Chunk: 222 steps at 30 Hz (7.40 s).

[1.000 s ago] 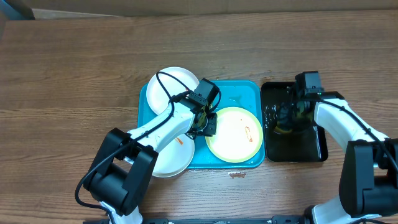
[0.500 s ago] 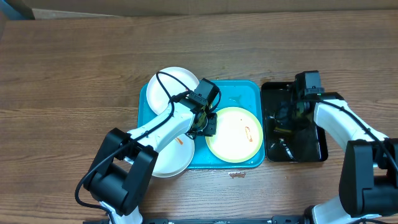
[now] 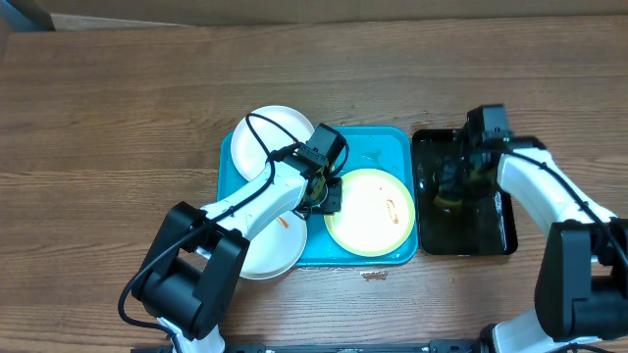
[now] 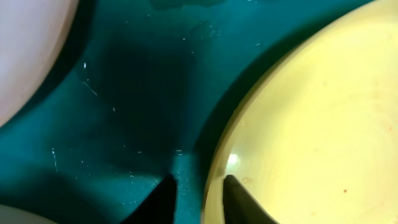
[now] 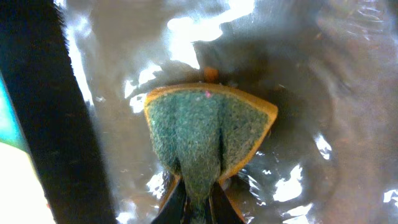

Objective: Clean dirty plates on tray and stack at the side
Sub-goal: 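Lift the sponge with the right gripper and carry it over the yellow plate, then wipe the yellow plate surface with the sponge in the right gripper, then return the sponge to the black tray and release it with the right gripper, then lift the yellow plate with the left gripper and carry it right over the black tray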

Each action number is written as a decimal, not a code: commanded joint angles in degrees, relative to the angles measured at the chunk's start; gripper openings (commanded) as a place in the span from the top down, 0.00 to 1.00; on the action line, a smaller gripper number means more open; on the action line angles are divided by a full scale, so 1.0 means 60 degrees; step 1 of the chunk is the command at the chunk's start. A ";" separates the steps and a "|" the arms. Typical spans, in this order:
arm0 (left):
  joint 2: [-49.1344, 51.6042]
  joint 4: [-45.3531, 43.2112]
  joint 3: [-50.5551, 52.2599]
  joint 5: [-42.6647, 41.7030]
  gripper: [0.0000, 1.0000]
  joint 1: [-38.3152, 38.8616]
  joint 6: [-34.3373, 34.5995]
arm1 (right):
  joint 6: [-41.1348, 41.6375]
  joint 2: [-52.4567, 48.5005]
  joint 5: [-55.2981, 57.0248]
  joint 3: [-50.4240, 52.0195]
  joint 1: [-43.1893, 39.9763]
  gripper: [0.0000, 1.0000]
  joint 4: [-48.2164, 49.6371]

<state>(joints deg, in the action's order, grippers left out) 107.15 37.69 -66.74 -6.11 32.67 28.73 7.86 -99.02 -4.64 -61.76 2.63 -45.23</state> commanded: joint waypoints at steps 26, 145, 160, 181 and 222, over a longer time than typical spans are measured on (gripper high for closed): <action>0.0127 -0.0073 -0.0015 0.0692 0.94 -0.0208 0.1650 | 0.1166 0.0146 0.3031 -0.2208 0.1115 0.96 -0.2535; 0.0127 -0.0069 -0.0029 0.0270 0.92 -0.0262 0.1198 | -0.2313 -0.0656 -0.3362 -0.3184 0.1861 0.96 -0.2073; 0.0131 0.0018 -0.0025 0.0091 0.78 -0.0182 0.1177 | -0.1271 -0.0521 -0.0171 -0.2076 -0.0820 0.96 -0.0882; 0.0131 -0.0044 -0.0011 0.0368 0.70 0.0025 0.1180 | -0.0637 -0.0532 -0.0382 -0.0863 -0.0849 0.38 0.0572; -0.0200 0.1588 -0.2528 0.0787 0.96 -0.0692 -0.0922 | 0.0699 -0.0535 -0.0415 -0.2841 -0.3559 0.00 -0.0539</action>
<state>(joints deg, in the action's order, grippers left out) 107.15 45.78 -76.66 -1.89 28.49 26.74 11.79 -102.65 -7.07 -78.04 -18.98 -48.64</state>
